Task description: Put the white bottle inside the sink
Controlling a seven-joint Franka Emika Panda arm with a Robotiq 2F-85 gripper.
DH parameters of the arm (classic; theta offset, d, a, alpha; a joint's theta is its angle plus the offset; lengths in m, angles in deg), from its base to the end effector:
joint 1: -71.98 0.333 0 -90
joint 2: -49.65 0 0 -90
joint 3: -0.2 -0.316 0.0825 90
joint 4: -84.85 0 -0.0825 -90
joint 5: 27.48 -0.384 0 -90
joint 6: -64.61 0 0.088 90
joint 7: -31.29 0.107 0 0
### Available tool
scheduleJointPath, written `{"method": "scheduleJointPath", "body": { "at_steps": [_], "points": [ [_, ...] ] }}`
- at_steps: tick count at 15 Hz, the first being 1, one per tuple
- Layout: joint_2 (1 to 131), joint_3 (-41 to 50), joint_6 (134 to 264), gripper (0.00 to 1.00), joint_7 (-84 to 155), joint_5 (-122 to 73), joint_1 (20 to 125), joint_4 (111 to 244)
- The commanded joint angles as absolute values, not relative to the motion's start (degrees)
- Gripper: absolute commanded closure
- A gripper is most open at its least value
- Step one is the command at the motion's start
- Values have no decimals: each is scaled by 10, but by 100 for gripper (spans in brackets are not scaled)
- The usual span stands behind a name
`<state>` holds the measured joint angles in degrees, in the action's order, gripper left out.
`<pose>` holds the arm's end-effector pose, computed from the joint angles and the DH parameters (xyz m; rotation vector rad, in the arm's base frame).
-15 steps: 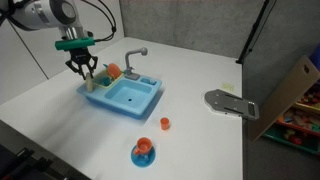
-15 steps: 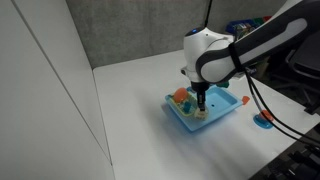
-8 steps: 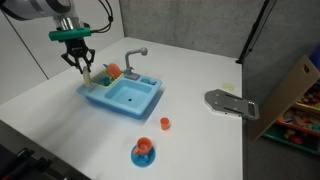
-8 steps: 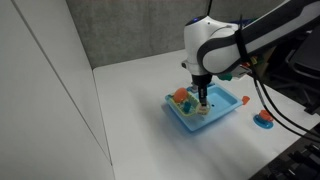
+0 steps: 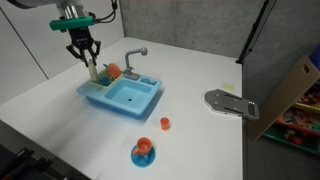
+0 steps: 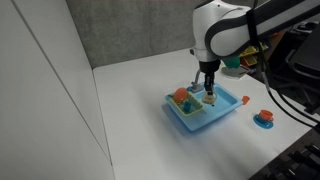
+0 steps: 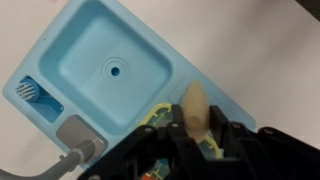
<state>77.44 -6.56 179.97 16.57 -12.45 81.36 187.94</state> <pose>0.6031 0.1539 0.2611 2.7820 0.9792 -0.3880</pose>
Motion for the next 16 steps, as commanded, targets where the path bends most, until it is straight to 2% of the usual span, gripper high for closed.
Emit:
{"method": "scheduleJointPath", "body": {
  "at_steps": [1, 16],
  "points": [
    [765, -52, 1781, 89, 192, -134, 798, 1875],
    [854, -8, 1779, 89, 216, -177, 732, 1785]
  ]
}}
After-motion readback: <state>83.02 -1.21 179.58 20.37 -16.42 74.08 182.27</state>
